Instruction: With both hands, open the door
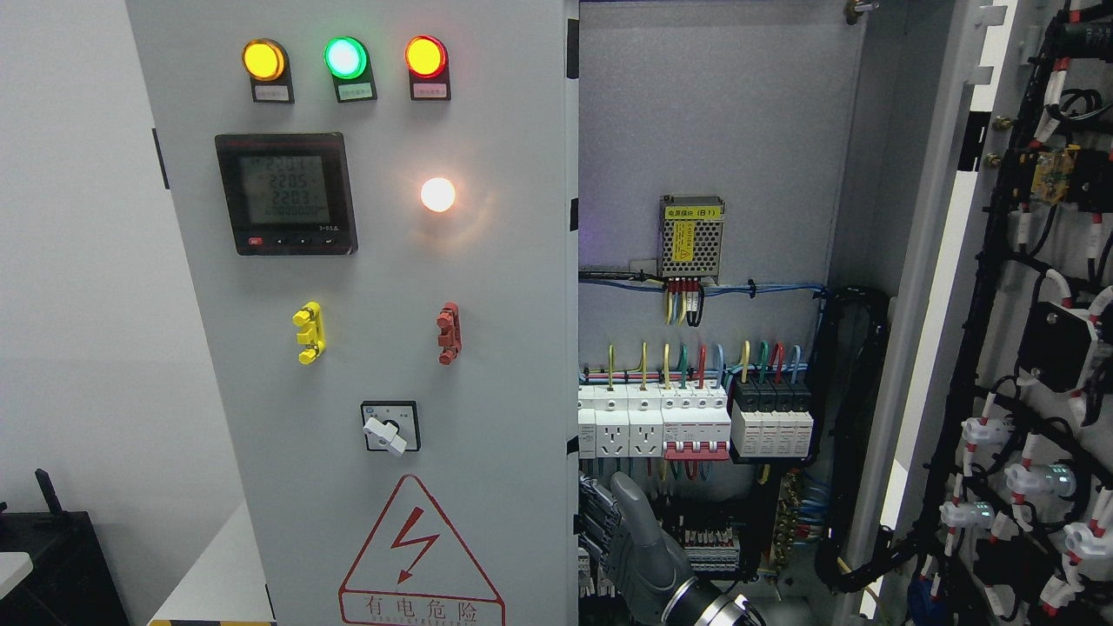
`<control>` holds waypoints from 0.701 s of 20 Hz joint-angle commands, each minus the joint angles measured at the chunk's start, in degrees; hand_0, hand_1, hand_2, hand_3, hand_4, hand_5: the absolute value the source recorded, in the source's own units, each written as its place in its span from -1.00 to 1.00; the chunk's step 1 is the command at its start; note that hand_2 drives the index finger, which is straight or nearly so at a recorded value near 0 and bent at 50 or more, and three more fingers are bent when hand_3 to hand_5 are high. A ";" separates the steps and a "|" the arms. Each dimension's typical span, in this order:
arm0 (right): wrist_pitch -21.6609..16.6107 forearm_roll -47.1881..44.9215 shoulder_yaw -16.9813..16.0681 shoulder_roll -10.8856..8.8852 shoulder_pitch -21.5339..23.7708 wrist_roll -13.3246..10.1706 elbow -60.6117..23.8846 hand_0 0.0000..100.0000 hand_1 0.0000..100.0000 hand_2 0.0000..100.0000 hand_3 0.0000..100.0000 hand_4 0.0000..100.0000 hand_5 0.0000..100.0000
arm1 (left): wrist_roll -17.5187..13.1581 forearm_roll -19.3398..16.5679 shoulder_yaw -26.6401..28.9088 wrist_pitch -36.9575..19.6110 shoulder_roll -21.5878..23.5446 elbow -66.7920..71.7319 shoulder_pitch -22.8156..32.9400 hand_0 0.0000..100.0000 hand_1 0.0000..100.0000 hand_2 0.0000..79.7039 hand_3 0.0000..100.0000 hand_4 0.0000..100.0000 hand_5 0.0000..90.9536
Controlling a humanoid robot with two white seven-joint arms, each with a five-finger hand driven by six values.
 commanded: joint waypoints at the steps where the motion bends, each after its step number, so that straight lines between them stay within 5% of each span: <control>1: 0.04 -0.20 -0.02 -0.06 0.00 0.07 -0.03 -1.00 -1.00 -1.00 -1.00 -1.00 -1.00 | 0.04 0.00 0.00 0.04 -0.07 0.05 0.26 -1.00 -1.00 -1.00 -1.00 -0.92 -1.00; 7: -0.04 -0.20 0.07 -0.15 0.35 0.16 -0.82 -1.00 -1.00 -1.00 -1.00 -1.00 -1.00 | 0.04 0.00 0.00 0.04 0.02 -0.04 0.26 -1.00 -1.00 -1.00 -1.00 -0.92 -1.00; 14: -0.04 -0.20 0.07 -0.50 0.44 3.05 -2.31 -1.00 -1.00 -1.00 -1.00 -1.00 -1.00 | 0.04 0.00 0.00 0.04 0.02 0.05 0.26 -1.00 -1.00 -1.00 -1.00 -0.92 -1.00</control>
